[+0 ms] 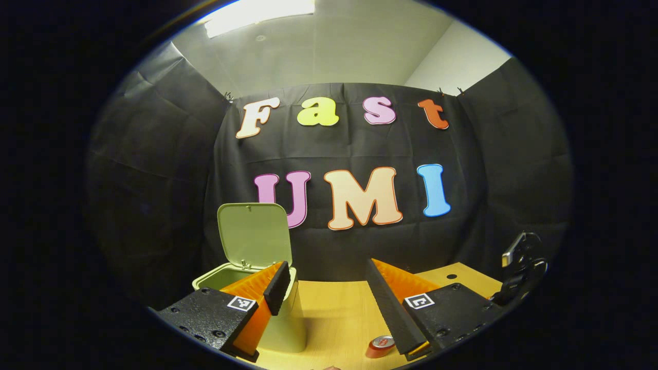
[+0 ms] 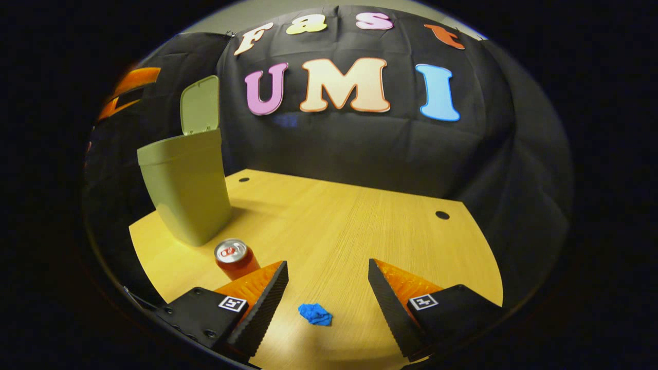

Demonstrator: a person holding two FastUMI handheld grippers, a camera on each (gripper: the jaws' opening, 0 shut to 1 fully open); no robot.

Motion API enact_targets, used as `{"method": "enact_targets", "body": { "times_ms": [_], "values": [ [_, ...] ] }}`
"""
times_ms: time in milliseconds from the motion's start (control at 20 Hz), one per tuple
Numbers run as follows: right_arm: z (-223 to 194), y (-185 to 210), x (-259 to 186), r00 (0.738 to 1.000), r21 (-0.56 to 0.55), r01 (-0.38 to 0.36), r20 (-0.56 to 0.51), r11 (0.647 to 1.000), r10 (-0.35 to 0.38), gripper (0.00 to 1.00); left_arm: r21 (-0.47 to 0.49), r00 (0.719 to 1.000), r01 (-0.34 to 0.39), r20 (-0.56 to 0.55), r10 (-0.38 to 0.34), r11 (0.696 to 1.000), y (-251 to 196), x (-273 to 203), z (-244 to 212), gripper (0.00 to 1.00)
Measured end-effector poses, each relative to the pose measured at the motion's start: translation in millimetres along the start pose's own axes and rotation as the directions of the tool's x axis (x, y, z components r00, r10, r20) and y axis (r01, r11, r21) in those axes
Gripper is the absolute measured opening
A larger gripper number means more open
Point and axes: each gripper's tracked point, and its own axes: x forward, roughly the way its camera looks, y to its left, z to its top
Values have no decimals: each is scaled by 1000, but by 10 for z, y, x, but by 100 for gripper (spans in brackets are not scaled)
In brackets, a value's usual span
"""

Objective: Press the lid of the desktop garbage bin to open it, pick up the crumpled paper on the desktop and throw it into the bin, then pick up the pop can on the desktop and drop it into the bin, and finally close the garbage bin lid.

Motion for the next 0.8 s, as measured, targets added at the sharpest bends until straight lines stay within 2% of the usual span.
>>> {"method": "enact_targets", "body": {
  "times_ms": [150,350,600,650,750,800],
  "values": [
    [-389,38,144,996,-26,-9,-90,1000,7,99,22,1000,-24,-7,24,999,87,-50,-1,89],
    [-912,70,219,978,-41,-17,-209,999,8,100,36,998,-65,-22,66,997,238,-92,-56,89],
    [-1267,82,285,950,-20,-27,-310,999,20,96,39,995,-96,-36,97,995,387,-131,-95,89],
    [-1305,125,282,947,-1,-40,-319,999,38,93,38,994,-99,-40,100,994,396,-133,-107,89],
    [-1283,145,283,946,20,-41,-321,999,46,66,39,994,-103,-42,104,994,427,-133,-114,89],
    [-1256,150,291,946,30,-45,-320,999,52,48,40,994,-103,-42,104,994,436,-138,-120,89]
  ]
}}
